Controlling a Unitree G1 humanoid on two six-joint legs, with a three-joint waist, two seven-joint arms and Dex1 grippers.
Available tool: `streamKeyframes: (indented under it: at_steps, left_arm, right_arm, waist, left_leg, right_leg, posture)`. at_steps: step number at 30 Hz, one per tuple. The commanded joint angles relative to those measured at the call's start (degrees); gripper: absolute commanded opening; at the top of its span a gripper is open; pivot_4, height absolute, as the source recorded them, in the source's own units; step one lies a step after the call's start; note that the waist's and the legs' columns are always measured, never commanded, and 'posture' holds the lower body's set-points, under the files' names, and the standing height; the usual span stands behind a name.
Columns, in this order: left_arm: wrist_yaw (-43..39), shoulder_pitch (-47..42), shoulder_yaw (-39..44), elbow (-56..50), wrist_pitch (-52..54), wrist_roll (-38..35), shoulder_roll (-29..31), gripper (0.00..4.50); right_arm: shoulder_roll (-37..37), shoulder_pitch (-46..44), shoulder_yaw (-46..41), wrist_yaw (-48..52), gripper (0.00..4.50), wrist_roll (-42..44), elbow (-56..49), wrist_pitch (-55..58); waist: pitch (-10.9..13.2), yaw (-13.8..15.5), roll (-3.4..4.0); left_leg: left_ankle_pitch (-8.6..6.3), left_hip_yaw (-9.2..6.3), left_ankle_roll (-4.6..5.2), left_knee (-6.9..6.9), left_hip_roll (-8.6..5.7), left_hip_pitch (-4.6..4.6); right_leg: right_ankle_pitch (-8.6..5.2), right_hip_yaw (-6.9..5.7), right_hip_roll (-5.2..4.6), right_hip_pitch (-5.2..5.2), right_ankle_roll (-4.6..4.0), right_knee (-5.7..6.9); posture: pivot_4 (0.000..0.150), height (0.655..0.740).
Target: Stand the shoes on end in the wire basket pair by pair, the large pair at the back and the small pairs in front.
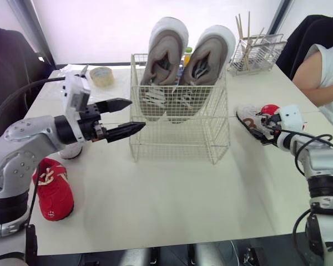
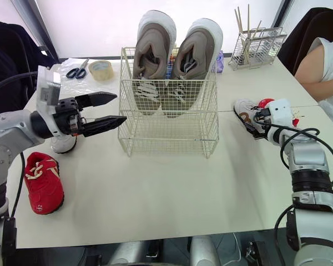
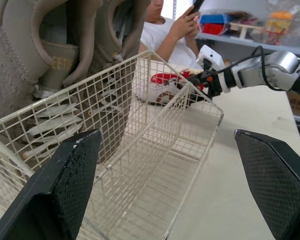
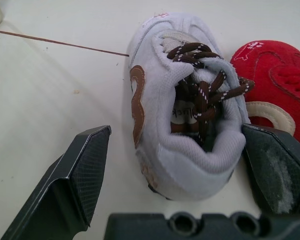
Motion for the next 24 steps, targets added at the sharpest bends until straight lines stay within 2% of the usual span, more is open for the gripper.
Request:
streamKeyframes:
  at_steps: [1,7,8,9,15,19,24]
  left_arm:
    - [0.2,-0.5,-0.1,-1.3,-1.9,1.0,0.3,4.5]
    - [0.5,-1.2,-1.2,-0.6,-2.8,2.4,0.0,4.5]
    - [0.5,-1.5,-1.4,-0.4,-3.1,2.6,-0.1,4.5]
    - [0.5,-1.8,-1.6,-0.2,-3.2,2.7,-0.2,4.5]
    - [0.0,-5.0,-1.6,3.3,-3.6,3.0,-1.0,4.5]
    - [-0.3,-9.4,-1.4,7.8,-3.1,1.9,-2.5,4.5]
    - [-1.6,-14.4,-1.4,13.2,-2.4,1.1,-3.5,4.5]
  right_arm:
    - [0.5,-2.0,-0.2,0.0,3.61,-1.0,0.5,-1.7]
    - [0.1,-2.1,0.9,0.7,0.65,-3.0,0.0,-0.9]
    - [-0.1,-1.9,0.9,0.9,0.24,-3.2,-0.8,-0.5]
    - [-0.4,-1.7,0.8,1.1,0.01,-3.2,-1.7,-0.2]
    - [-4.3,-3.5,-1.4,3.4,0.01,-2.4,-11.2,0.7]
    - [-11.0,-8.8,-5.0,5.3,0.01,-1.5,-20.1,0.7]
    - [-14.9,-13.1,-6.4,7.7,0.01,-0.6,-26.6,-2.7]
  waist:
    - [0.0,0.0,0.0]
    - [0.0,-0.1,0.0]
    - [0.0,-0.1,0.0]
    - [0.0,-0.1,0.0]
    - [0.1,0.0,0.14]
    - [0.4,0.3,0.51]
    - [0.4,0.2,0.46]
  left_leg:
    - [0.0,0.0,0.0,0.0,0.0,0.0]
    - [0.0,0.0,0.0,0.0,0.0,0.0]
    - [0.0,0.0,0.0,0.0,0.0,0.0]
    - [0.0,0.0,0.0,0.0,0.0,0.0]
    - [-0.01,0.0,0.01,0.0,-0.01,0.0]
    - [0.01,0.01,0.03,0.01,-0.04,-0.04]
    - [0.01,-0.01,0.04,-0.05,0.02,-0.13]
  right_leg:
    - [0.0,0.0,0.0,0.0,0.0,0.0]
    - [0.0,0.0,0.01,0.0,0.01,0.0]
    - [0.0,0.0,0.01,0.0,0.01,0.0]
    - [0.0,0.0,0.01,0.0,0.01,0.0]
    - [0.01,0.0,0.0,-0.01,0.01,0.0]
    - [0.1,-0.01,-0.01,-0.07,0.19,0.04]
    - [0.1,-0.04,0.05,-0.19,0.19,0.05]
  posture:
    - [0.15,0.74]
    - [0.15,0.74]
    - [0.15,0.74]
    - [0.15,0.74]
    - [0.15,0.74]
    - [0.15,0.74]
    - [0.15,0.74]
